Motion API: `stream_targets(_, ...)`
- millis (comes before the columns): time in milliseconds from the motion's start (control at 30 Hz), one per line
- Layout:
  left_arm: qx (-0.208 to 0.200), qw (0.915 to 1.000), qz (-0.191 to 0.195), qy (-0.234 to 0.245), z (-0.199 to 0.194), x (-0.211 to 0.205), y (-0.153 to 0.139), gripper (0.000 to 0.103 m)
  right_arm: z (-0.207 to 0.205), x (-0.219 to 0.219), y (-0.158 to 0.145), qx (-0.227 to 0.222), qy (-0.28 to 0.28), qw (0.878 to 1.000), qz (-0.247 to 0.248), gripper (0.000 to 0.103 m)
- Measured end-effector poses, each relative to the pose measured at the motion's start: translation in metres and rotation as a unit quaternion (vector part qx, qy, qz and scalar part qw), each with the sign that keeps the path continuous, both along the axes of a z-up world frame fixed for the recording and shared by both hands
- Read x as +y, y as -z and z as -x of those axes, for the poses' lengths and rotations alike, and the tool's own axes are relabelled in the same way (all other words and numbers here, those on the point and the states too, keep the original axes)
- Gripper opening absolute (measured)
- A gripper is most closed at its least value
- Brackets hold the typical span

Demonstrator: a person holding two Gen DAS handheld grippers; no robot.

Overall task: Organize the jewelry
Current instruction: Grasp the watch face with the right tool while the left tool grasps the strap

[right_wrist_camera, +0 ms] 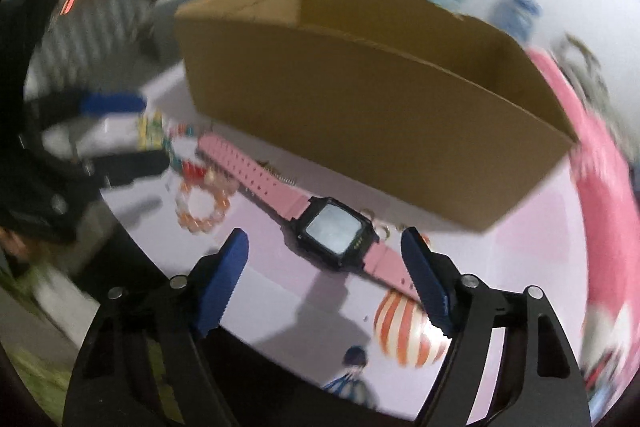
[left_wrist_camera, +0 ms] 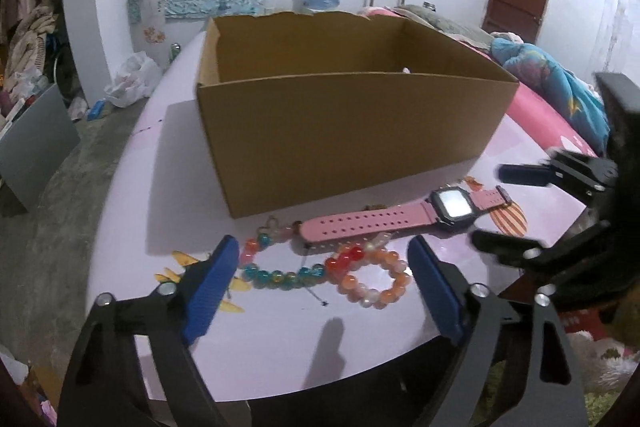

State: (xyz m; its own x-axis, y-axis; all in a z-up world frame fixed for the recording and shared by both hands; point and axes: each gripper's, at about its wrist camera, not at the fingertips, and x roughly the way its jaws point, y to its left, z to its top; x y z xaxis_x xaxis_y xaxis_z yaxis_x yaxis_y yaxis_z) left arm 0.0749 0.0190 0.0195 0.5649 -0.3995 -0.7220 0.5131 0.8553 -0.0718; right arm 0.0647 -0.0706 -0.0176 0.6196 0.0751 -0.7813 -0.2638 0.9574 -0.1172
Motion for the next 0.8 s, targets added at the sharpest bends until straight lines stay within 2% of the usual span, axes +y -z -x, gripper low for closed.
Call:
stream_targets(167,-0.011,0.9997,-0.008,0.022,0.007,-0.008,-0.002,0.069,-0.013,0.002,0.018,0.024,-0.053,0.997,0.046,0.064)
stream_targets(233,-0.01,0.9993,-0.012,0.033,0.01,-0.019,-0.001,0.061,-0.016,0.003,0.024,0.037,-0.071,0.995,0.052,0.053)
stream_targets(333,-0.008,0.9987,-0.021,0.046,0.011,-0.032,0.004,0.055,-0.018,-0.002,0.022,0.037,-0.081,0.995,0.052,0.045)
stream_targets(400,-0.014,0.9978,-0.032,0.057,0.011,-0.04,0.006,0.055,-0.021,-0.01,0.018,0.044,-0.086,0.995,0.034,0.038)
stream_targets(467,-0.021,0.9965,-0.045,0.066,0.011,-0.047,0.007,0.055,-0.027,-0.019,0.014,0.059,-0.084,0.995,-0.005,0.034)
stream_targets(500,-0.024,0.9955,-0.055,0.073,0.012,-0.053,0.009,0.055,-0.029,-0.024,0.012,0.065,-0.083,0.994,-0.022,0.029)
stream_targets(600,-0.033,0.9916,-0.091,0.086,0.011,-0.065,0.015,0.055,-0.038,-0.041,0.011,0.09,-0.082,0.989,-0.08,0.024)
stream_targets(633,-0.037,0.9902,-0.101,0.089,0.011,-0.069,0.017,0.055,-0.039,-0.044,0.011,0.097,-0.081,0.987,-0.096,0.019)
stream_targets(733,-0.05,0.986,-0.124,0.101,0.01,-0.079,0.022,0.055,-0.048,-0.054,0.012,0.112,-0.08,0.982,-0.126,0.013)
stream_targets(800,-0.054,0.9833,-0.139,0.105,0.01,-0.082,0.024,0.055,-0.049,-0.055,0.012,0.115,-0.079,0.982,-0.125,0.012)
